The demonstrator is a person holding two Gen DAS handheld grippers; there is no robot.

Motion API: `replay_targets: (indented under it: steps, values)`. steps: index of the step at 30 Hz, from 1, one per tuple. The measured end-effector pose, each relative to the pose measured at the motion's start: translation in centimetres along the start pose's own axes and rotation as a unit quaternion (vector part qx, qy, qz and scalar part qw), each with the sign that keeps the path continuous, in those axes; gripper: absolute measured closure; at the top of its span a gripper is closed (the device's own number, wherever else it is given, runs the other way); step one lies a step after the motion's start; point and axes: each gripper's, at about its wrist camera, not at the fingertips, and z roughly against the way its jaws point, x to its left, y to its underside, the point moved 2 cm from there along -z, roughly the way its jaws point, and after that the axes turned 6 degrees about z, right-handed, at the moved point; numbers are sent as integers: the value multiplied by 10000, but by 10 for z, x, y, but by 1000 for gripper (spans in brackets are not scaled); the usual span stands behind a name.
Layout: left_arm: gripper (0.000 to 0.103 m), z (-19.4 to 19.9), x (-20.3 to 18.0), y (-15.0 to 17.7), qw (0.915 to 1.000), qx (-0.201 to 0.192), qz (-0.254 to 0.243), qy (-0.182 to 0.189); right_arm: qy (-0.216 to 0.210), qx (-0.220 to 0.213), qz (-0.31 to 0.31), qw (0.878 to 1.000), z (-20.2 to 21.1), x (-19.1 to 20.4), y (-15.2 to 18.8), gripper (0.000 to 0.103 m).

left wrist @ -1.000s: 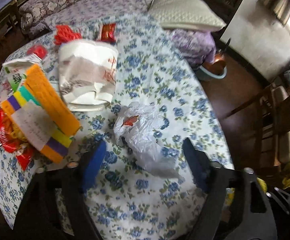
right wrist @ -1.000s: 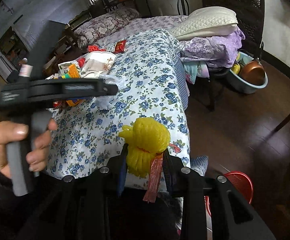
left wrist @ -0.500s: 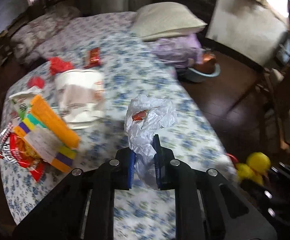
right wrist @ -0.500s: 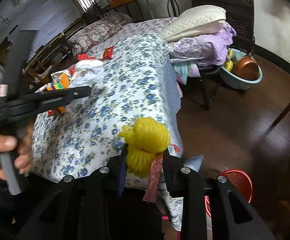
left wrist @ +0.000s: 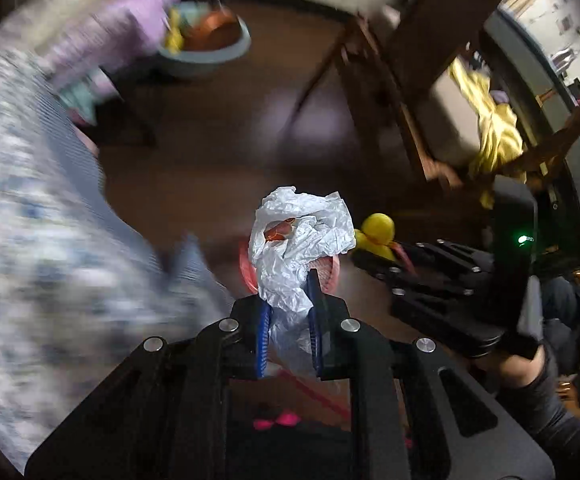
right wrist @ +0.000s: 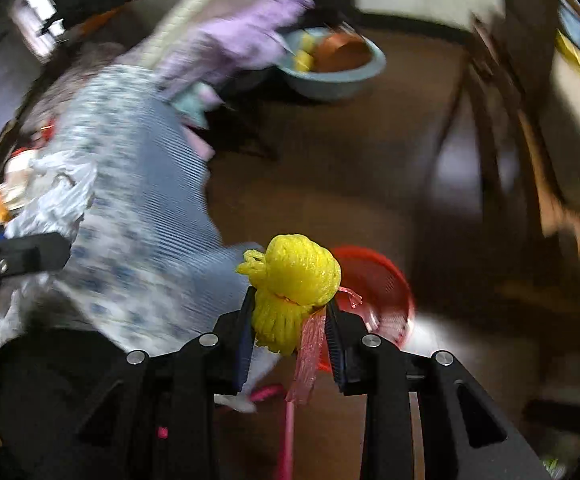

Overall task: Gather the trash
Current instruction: 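Carry both held items down to the red basket on the floor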

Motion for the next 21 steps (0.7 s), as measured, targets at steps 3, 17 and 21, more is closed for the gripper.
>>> replay_targets:
  steps: [3,17,21]
  values:
    - [85,-48,-26,-10,9977,583,190,302,66,240,-310,9992,-26,-29,18,71]
    - [85,-187,-42,-19,9858,1596,83,-521,-37,936,-949,9911,-134,-67,69,69]
    - [85,-201,-40,-19,9830,1749,-11,-553,-169,910,-1107,9895,-152,-67,65,69]
